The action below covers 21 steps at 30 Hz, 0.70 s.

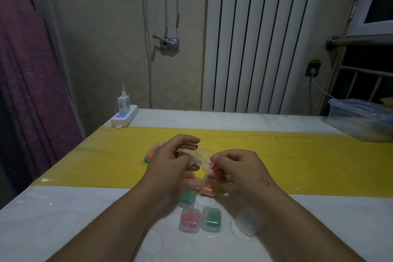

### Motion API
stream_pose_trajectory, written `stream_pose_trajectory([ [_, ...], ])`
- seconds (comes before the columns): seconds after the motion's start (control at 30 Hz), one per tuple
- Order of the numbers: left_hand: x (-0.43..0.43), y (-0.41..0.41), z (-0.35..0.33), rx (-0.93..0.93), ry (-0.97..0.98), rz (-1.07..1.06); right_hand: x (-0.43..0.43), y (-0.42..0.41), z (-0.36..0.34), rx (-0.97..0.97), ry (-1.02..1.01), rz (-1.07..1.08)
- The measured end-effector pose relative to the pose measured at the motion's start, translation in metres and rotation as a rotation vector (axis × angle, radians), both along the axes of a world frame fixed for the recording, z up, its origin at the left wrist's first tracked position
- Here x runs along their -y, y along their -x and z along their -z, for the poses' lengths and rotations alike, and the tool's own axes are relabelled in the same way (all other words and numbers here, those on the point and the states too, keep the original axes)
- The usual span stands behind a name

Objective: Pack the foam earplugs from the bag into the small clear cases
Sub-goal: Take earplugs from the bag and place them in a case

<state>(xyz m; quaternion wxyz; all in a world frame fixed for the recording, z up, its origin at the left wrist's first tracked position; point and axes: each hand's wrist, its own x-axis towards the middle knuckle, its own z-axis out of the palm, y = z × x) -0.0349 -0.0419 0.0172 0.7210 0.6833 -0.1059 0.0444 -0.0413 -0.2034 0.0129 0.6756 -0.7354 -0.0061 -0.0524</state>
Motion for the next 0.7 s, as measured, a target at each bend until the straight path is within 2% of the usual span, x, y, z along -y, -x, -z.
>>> stream_pose_trajectory([
  [0.13,0.003,0.010,-0.002,0.052,-0.170,0.012,0.002,0.000,-0.001,-0.001,-0.005,0.011],
  [0.23,0.004,0.009,-0.001,0.085,-0.222,-0.020,0.004,-0.001,-0.001,0.009,-0.059,0.027],
  [0.37,0.007,0.011,-0.005,0.120,-0.284,-0.060,0.007,-0.002,-0.004,0.142,-0.109,0.102],
  [0.53,0.007,0.009,-0.004,0.060,-0.267,-0.051,0.002,0.006,-0.006,0.301,0.062,0.066],
  [0.7,0.006,0.004,-0.001,0.039,-0.299,-0.039,-0.009,0.005,0.001,0.263,0.099,0.063],
])
